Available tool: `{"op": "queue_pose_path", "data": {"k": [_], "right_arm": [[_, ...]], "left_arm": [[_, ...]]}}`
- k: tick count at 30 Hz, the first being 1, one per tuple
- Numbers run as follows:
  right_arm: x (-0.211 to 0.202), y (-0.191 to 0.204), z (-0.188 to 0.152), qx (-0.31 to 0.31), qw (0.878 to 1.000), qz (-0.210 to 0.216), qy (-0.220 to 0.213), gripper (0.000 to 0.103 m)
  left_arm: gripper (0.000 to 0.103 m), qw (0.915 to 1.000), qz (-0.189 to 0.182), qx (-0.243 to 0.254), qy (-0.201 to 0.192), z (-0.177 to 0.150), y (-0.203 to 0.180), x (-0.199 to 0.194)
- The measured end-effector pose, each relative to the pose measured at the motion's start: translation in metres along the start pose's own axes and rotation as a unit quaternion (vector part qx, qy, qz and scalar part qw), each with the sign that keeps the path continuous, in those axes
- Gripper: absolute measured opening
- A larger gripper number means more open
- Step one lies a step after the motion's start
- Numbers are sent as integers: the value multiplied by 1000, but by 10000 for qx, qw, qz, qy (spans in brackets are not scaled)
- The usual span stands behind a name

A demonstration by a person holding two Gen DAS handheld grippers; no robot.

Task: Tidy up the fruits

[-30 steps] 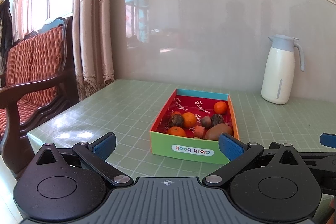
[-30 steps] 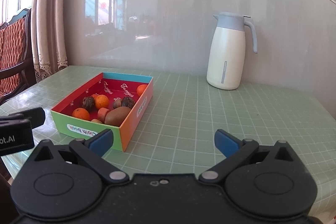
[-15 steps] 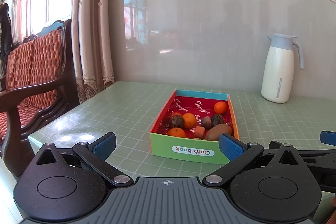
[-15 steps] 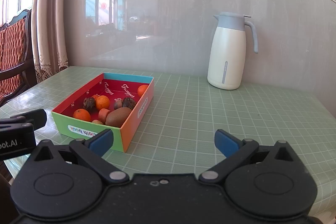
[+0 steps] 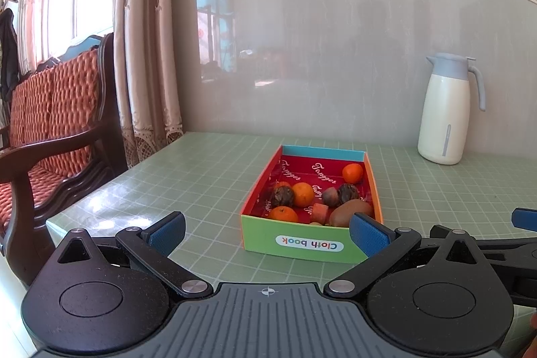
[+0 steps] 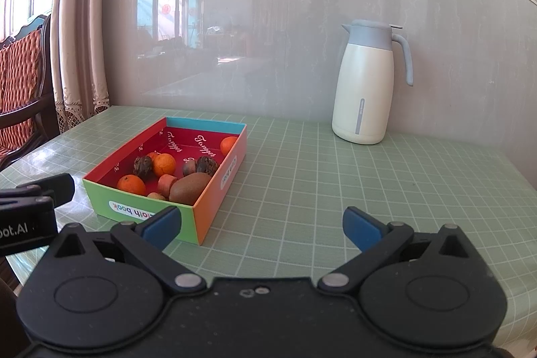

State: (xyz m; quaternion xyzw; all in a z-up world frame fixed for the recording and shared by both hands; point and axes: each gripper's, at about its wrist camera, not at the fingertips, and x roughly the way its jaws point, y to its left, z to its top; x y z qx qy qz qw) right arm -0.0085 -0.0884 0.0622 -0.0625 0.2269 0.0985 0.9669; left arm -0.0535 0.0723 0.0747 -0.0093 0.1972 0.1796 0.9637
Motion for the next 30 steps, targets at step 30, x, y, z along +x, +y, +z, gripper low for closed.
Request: {"op": "queue_pose_path", "data": {"k": [30], "right_arm": [[-2,-1,5,-9,10000,-54,-71,103]], "left_arm": [[103,9997,-167,29,-188,2,1,-1]]}}
